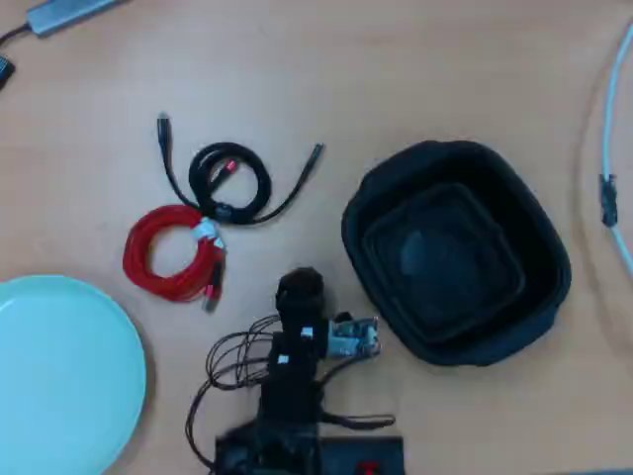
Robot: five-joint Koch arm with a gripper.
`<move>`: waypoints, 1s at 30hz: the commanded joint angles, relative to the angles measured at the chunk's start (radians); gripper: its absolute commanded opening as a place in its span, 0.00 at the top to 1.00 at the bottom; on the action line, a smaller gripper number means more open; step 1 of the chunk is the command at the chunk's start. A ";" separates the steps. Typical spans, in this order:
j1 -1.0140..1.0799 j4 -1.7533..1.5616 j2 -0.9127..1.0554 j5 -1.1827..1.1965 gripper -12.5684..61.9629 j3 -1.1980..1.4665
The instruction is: Put a black charging cable in a black bowl and put a red charging cable in a green bowl
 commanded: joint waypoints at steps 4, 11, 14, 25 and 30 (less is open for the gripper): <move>-0.367 1.338 0.130 0.169 0.93 -0.859; -0.377 1.339 0.127 0.167 0.93 -0.882; -0.403 1.345 0.081 0.167 0.93 -0.919; -0.503 1.651 -0.313 0.163 0.93 -1.410; -0.502 1.684 -0.492 0.087 0.93 -1.585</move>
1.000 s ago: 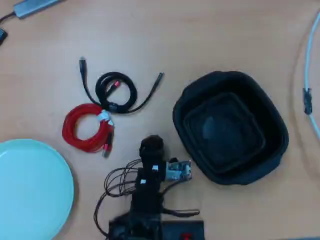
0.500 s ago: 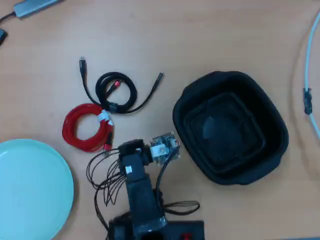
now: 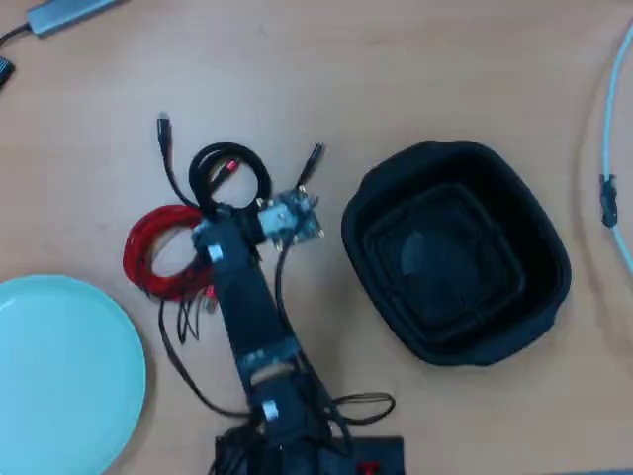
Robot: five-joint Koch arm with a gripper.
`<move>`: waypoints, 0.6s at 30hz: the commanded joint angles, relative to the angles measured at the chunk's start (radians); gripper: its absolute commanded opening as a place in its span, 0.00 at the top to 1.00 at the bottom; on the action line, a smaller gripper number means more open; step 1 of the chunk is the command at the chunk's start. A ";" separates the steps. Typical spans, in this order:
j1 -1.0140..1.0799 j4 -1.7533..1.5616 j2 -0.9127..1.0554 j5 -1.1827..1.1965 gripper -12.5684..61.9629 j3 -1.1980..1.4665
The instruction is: Put a black charging cable in a black bowl and put a red charging cable in a green bowl
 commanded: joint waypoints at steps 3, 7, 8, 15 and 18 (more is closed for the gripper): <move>0.002 0.034 -0.084 -0.063 0.92 -0.133; 0.008 0.032 -0.094 -0.064 0.83 -0.160; 0.009 0.034 -0.101 -0.064 0.77 -0.164; 0.058 0.035 -0.198 -0.058 0.33 -0.169; 0.089 0.037 -0.288 -0.055 0.21 -0.207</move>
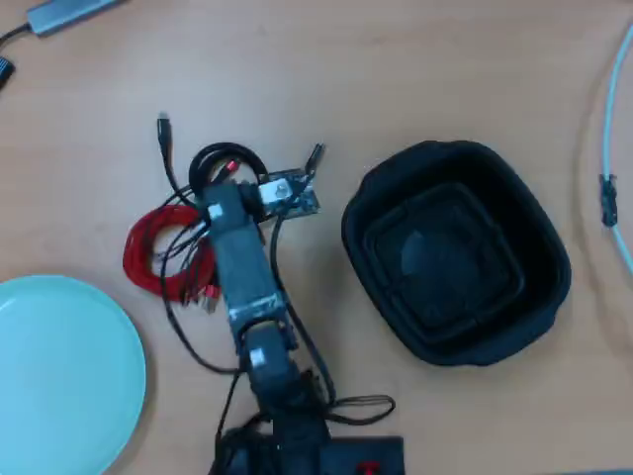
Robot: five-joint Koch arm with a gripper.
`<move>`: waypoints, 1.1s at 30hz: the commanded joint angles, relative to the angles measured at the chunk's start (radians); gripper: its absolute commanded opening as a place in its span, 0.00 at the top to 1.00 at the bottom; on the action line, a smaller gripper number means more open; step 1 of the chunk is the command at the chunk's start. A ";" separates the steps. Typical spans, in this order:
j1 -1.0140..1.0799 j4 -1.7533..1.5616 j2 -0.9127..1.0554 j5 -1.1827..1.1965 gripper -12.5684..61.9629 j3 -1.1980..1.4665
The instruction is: Put a black charging cable in a black bowl and put a red charging cable in a green bowl
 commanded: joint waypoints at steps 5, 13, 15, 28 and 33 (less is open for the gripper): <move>0.049 0.035 -0.104 -0.009 0.16 -0.166; 0.043 0.067 -0.201 -0.005 0.16 -0.241; 0.035 0.069 -0.213 0.020 0.16 -0.238; -0.066 0.069 -0.270 0.333 0.16 -0.242; -0.072 0.069 -0.281 0.425 0.16 -0.242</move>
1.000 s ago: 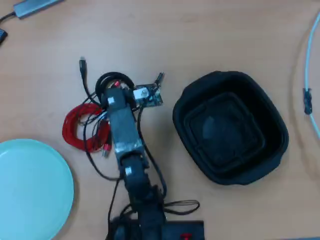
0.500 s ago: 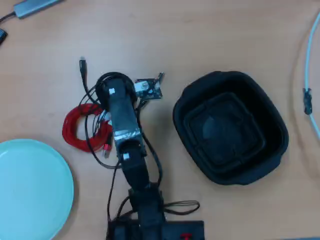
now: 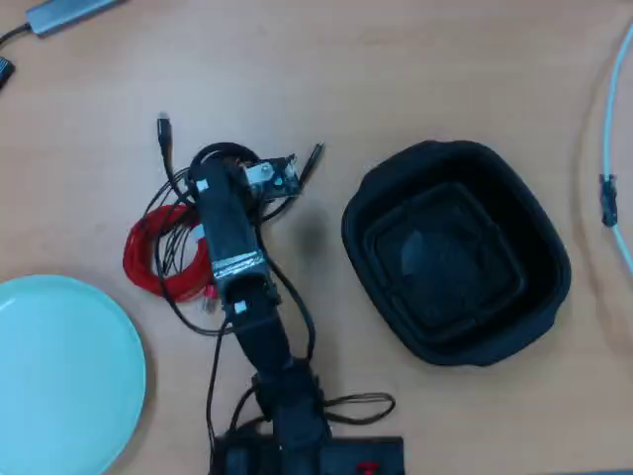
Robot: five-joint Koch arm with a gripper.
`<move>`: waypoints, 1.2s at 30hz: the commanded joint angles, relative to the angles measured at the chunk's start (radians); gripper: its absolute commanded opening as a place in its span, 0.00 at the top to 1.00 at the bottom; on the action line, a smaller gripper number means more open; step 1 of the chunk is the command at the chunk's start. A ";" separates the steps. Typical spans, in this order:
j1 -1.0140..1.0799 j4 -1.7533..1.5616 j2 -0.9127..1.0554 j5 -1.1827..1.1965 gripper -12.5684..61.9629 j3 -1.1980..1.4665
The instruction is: Put a black charging cable in a black bowl and put a red charging cable in a green bowl
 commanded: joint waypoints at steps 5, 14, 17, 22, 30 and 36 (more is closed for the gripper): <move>-0.011 0.044 -0.028 0.028 0.16 -0.077; 0.006 0.044 -0.052 0.011 0.17 -0.080; 0.014 0.044 -0.058 -0.020 0.25 -0.080; 0.026 0.046 -0.074 -0.064 0.50 -0.091; 0.049 0.067 -0.075 -0.064 0.91 -0.126; 0.055 0.114 -0.064 -0.063 0.92 -0.195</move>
